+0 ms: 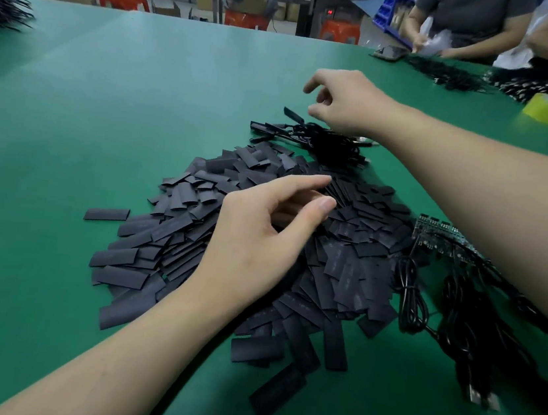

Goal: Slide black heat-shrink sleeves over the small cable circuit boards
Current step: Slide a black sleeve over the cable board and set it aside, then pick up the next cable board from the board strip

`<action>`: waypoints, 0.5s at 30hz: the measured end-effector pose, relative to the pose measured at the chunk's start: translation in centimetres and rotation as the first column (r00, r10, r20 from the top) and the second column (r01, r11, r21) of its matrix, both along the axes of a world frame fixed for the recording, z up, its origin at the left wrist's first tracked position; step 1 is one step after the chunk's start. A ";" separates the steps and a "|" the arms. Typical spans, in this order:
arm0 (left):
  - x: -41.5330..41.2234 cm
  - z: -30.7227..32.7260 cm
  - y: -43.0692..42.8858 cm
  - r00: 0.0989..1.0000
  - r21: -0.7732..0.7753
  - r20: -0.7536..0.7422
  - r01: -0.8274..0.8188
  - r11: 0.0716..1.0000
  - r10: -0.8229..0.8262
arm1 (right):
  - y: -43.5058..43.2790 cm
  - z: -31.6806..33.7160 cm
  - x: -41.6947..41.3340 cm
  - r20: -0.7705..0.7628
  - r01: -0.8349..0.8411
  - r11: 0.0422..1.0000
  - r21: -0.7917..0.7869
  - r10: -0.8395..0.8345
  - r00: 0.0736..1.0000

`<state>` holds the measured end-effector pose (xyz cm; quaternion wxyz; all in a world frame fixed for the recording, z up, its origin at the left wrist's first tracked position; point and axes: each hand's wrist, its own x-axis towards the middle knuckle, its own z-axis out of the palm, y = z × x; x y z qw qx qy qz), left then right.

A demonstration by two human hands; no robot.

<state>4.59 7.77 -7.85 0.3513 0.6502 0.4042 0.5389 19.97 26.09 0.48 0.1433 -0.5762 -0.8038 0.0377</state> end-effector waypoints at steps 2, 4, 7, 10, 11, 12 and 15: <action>0.0 0.0 0.0 1.000 0.000 -0.002 0.003 1.000 -0.003 | -0.6 0.0 0.4 0.025 -0.019 0.999 0.035 0.018 1.000; 0.0 -0.1 0.0 1.000 -0.004 -0.007 0.000 1.000 0.000 | -2.0 0.2 1.6 0.079 -0.042 0.998 0.057 0.037 0.996; 0.0 -0.2 0.1 1.000 -0.005 -0.018 0.006 1.000 -0.006 | -4.9 1.5 4.9 0.179 -0.003 1.000 -0.002 0.003 0.984; 0.0 -0.4 0.2 0.999 -0.003 -0.034 0.014 1.000 -0.014 | -8.3 2.5 8.5 0.323 0.095 0.962 -0.257 -0.007 0.946; 0.0 -0.4 0.2 0.999 -0.002 -0.038 0.014 1.000 -0.015 | -9.5 2.3 9.3 0.364 0.137 0.927 -0.350 0.000 0.932; 0.0 -0.4 0.2 0.999 -0.001 -0.041 0.014 1.000 -0.014 | -10.4 1.8 10.1 0.398 0.177 0.891 -0.417 0.004 0.917; 0.0 -0.3 0.2 0.999 0.003 -0.050 0.012 1.000 -0.012 | -12.4 -0.2 11.6 0.450 0.239 0.862 -0.447 -0.014 0.893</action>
